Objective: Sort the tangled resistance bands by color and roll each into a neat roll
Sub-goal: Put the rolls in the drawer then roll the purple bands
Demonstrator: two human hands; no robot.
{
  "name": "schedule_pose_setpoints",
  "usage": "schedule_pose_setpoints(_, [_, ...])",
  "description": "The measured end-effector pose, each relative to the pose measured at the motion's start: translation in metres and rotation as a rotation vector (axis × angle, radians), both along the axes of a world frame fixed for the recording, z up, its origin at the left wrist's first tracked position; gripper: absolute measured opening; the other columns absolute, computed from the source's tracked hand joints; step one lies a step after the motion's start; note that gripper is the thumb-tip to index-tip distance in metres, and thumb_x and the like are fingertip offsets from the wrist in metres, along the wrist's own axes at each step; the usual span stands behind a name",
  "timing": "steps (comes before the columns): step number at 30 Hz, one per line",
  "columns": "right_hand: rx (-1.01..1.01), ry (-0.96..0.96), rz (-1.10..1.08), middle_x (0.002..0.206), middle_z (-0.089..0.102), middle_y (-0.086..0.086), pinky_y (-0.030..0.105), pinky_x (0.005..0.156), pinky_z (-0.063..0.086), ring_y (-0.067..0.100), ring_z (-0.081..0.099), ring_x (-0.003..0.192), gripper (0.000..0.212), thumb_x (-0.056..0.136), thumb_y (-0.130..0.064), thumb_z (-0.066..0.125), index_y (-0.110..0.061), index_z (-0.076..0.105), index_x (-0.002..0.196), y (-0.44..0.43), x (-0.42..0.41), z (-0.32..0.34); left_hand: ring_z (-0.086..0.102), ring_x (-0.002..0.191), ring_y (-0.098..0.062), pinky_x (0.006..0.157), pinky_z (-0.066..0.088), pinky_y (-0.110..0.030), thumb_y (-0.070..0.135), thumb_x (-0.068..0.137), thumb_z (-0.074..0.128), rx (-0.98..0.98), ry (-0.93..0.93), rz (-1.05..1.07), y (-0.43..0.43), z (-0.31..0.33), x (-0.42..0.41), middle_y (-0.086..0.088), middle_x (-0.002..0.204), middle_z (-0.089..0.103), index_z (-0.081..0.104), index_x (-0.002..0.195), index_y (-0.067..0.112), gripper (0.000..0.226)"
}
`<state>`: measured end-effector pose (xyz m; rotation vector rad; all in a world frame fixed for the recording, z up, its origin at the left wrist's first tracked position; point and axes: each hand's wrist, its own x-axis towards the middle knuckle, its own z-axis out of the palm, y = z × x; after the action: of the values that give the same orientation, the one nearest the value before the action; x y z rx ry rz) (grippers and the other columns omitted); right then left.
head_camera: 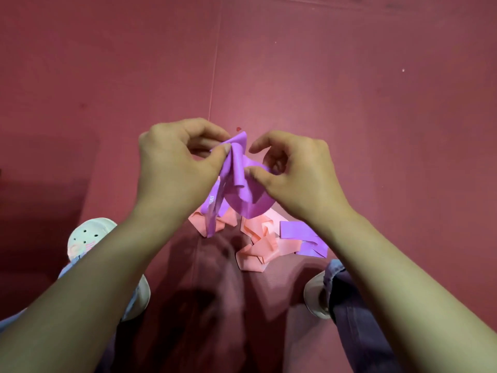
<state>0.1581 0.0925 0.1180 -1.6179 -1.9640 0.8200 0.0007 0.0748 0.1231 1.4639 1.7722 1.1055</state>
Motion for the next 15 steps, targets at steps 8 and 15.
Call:
schedule_pose_setpoints(8, [0.047,-0.062,0.032,0.046,0.044,-0.011,0.035,0.059,0.047,0.014,0.044,0.053,0.003,0.074,-0.024,0.07,-0.023,0.068,0.076,-0.0004,-0.0047,0.0021,0.065,0.069,0.0,0.058,0.041,-0.003,0.004,0.079,0.069,0.036,0.095,-0.029,-0.0027,0.0005,0.0018,0.016,0.071,0.067,0.074,0.085,0.017,0.015])
schedule_pose_setpoints(15, [0.118,0.104,-0.275,0.05,0.048,-0.011,0.02,0.056,0.041,0.007,0.046,0.051,0.025,0.072,-0.003,0.059,-0.022,0.07,0.083,0.0057,0.0015,0.005,0.069,0.065,-0.013,0.064,0.057,-0.022,0.007,0.081,0.07,0.022,-0.01,0.059,0.0008,-0.0023,-0.0026,0.007,0.072,0.07,0.072,0.082,0.021,0.014])
